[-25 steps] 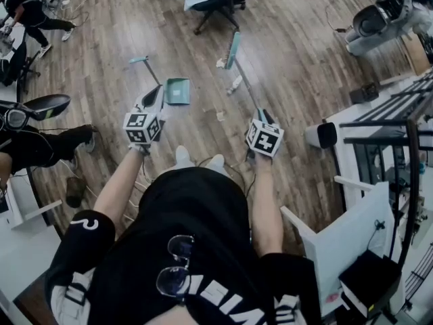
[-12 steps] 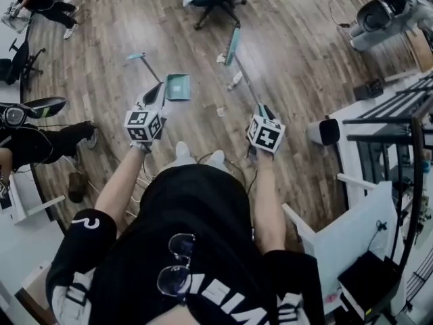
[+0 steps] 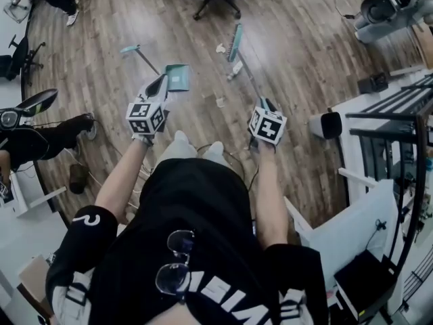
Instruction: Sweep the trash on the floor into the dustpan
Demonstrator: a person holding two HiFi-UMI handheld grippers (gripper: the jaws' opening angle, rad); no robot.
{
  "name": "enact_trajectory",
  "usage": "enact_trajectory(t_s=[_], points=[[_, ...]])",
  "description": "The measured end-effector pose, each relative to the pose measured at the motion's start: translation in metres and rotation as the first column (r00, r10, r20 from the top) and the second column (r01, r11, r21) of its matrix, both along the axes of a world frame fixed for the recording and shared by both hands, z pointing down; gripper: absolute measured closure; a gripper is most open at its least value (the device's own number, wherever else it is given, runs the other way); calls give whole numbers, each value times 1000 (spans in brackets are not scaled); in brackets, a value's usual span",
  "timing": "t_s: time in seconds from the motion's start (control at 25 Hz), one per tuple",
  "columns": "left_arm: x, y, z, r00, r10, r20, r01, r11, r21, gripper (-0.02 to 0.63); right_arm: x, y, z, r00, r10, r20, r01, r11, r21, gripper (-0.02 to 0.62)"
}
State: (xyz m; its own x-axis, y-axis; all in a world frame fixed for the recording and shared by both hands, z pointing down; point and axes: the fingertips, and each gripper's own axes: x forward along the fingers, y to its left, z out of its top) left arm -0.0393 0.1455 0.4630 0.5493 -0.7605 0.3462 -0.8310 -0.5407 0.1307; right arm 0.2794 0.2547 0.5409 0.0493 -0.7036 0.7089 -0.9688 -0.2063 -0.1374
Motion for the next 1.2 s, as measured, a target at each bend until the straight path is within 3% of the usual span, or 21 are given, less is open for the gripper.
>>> enact_trajectory(t_s=[0.28, 0.64, 0.96, 1.2], points=[[14, -21, 15, 999, 50, -1, -50, 999, -16, 607, 6, -4, 25, 999, 36, 6, -35, 998, -57, 512], [38, -50, 72, 977, 215, 15, -212, 972, -103, 607, 1, 18, 87, 986, 169, 0, -167, 969, -181, 512], [68, -51, 129, 937, 350, 12, -342, 922, -184, 607, -17, 56, 166, 951, 305, 42, -274, 901, -337, 512], [75, -60, 175, 918, 398, 5, -383, 887, -256, 607, -31, 71, 219, 924, 380, 37, -329, 842, -426, 512]])
